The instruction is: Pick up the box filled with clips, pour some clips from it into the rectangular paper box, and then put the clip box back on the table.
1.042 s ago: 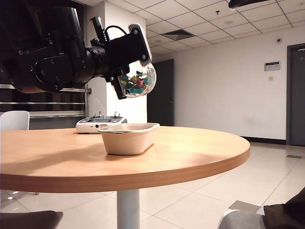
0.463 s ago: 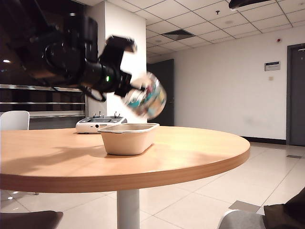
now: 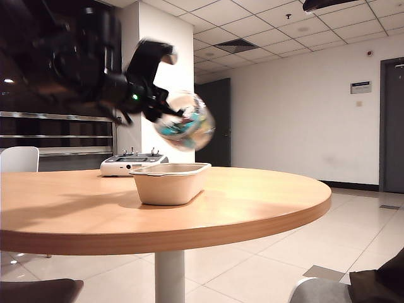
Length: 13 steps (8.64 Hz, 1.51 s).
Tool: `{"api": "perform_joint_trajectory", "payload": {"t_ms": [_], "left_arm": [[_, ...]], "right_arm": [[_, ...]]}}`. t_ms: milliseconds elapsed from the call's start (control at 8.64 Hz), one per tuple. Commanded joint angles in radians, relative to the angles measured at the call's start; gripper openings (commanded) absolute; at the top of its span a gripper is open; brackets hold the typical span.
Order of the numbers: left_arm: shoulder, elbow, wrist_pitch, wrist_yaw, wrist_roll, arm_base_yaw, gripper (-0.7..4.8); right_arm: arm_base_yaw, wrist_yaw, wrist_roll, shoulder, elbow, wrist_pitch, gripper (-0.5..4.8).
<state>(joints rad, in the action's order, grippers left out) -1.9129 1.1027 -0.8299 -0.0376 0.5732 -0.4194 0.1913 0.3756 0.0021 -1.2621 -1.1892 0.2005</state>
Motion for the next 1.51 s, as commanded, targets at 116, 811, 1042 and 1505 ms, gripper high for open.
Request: {"api": "perform_joint_trajectory", "payload": {"t_ms": [116,811,1042,1505], "left_arm": [[0.011,0.004,-0.033,-0.035,0.795,-0.006,-0.07],[0.010,-0.116,-0.316,0.312,1.244,-0.020,-0.06],[0.010,-0.116,-0.308,0.311,1.181,-0.019,-0.06],[0.001,-0.080,-0.169,0.006,0.639,-0.019,-0.07]], "right_arm": [[0.000,0.005,-0.003,0.002,-0.005,-0.024,-0.06],[0.000,0.005,-0.007,0.002,-0.005,-0.016,-0.06],[0.000,0.005,-0.007,0.002,-0.005,-0.017,-0.06],[0.000,0.005,-0.006,0.002,-0.005,-0.018,-0.06]]}}
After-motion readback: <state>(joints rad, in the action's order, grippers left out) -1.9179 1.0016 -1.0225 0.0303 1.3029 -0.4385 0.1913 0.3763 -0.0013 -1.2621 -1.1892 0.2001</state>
